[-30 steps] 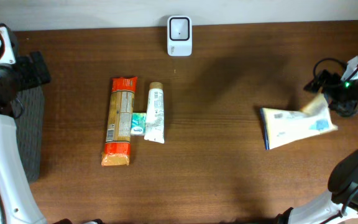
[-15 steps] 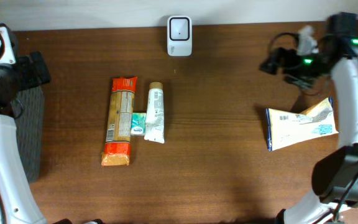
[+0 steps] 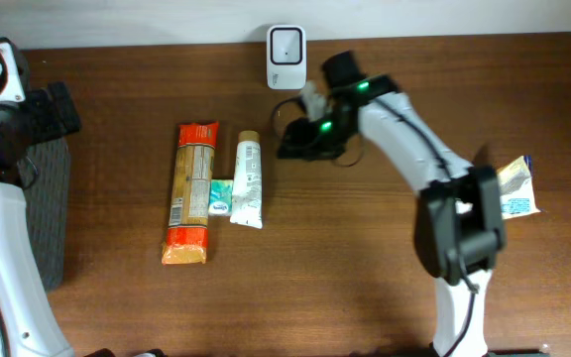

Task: Scan the item barcode
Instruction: 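Move the right gripper to the white tube and grasp it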

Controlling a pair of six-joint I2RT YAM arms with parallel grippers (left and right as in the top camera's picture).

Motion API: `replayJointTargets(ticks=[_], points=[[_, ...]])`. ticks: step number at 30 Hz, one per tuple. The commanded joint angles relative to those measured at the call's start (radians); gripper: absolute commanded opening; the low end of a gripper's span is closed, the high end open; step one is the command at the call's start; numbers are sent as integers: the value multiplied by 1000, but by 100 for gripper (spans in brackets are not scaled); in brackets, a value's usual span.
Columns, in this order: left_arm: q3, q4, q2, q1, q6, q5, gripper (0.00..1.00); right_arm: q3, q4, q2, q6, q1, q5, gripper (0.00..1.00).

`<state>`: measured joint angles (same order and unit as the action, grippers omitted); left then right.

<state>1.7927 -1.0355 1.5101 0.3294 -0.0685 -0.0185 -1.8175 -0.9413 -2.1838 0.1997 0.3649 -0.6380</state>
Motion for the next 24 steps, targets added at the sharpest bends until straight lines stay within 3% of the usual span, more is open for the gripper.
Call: replayJointTargets(ticks=[1,7,24], points=[[11,1,-5,3,-16,-4,99,-15,46,-65,74,83,-47,54],[11,1,-5,3,-16,-4,99,-15,109,-130,155,162,-3,42],[11,1,-5,3,-16,-4,99,51,189,-147,184,185,56,31]])
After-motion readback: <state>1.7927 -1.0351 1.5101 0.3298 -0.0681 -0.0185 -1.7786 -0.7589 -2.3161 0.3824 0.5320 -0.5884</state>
